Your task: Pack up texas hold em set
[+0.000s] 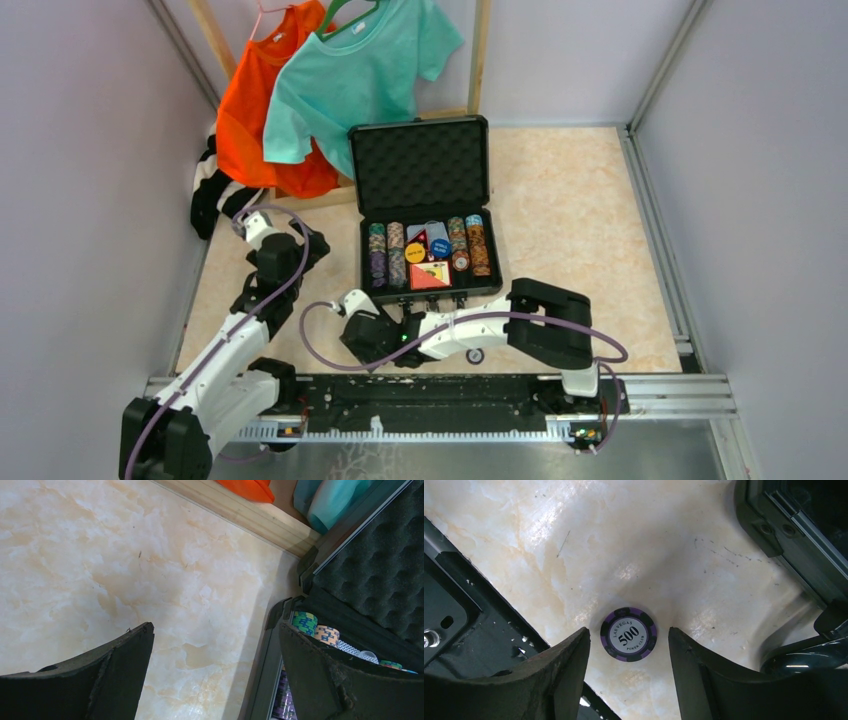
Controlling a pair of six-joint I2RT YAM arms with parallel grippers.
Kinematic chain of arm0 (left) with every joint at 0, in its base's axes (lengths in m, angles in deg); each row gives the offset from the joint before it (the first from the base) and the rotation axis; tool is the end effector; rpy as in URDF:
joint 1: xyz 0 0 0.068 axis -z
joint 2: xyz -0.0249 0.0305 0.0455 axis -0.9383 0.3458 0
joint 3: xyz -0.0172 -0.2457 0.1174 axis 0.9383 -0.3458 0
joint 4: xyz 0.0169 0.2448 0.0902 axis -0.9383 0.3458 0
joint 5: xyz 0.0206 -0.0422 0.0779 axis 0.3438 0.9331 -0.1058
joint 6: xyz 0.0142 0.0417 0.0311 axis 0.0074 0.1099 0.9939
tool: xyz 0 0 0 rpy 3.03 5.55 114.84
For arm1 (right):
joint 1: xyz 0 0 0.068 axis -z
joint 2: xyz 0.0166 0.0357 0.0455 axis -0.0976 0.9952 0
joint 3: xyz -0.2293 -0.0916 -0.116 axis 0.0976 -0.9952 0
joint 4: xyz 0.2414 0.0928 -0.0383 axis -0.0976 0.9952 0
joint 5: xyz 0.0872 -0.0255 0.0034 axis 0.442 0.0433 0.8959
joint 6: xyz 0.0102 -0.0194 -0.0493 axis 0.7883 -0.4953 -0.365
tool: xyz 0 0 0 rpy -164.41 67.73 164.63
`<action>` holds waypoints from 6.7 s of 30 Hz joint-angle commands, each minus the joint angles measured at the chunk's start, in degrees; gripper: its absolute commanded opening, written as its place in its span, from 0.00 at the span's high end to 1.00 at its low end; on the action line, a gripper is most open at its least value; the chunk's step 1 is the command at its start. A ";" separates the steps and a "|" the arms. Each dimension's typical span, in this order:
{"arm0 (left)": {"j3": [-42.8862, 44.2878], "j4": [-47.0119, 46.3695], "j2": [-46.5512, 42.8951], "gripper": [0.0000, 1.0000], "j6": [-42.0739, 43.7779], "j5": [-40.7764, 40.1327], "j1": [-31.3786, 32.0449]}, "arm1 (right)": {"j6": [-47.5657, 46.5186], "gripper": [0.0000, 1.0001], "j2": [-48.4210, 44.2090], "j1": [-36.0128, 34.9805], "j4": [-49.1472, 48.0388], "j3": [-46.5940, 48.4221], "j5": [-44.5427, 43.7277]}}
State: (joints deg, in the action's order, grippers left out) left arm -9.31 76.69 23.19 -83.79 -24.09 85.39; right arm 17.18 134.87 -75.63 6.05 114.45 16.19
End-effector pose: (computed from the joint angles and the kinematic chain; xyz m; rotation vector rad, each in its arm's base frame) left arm 0.1890 -0.0368 0.2188 -0.6718 1.8504 -0.1685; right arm 0.0707 0.3842 0.1546 -1.0125 2.2600 0.4343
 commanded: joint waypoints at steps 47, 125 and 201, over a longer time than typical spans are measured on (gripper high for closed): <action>1.00 -1.03 2.55 0.01 -0.64 2.03 -0.24 | 3.15 0.62 -0.92 -1.39 0.39 -2.13 -0.26; 1.19 -1.27 5.44 0.01 -0.24 1.94 -0.72 | -3.56 0.42 9.19 2.31 -0.92 9.64 1.96; 5.22 -1.26 8.28 0.01 -1.41 20.33 -1.24 | -2.07 0.63 -5.39 2.31 2.71 0.28 -7.32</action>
State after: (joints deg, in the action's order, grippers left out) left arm -7.19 76.34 29.42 -85.15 -13.77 84.60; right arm 14.73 135.15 -74.49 9.48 115.94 11.14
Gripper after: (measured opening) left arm 0.992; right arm 0.397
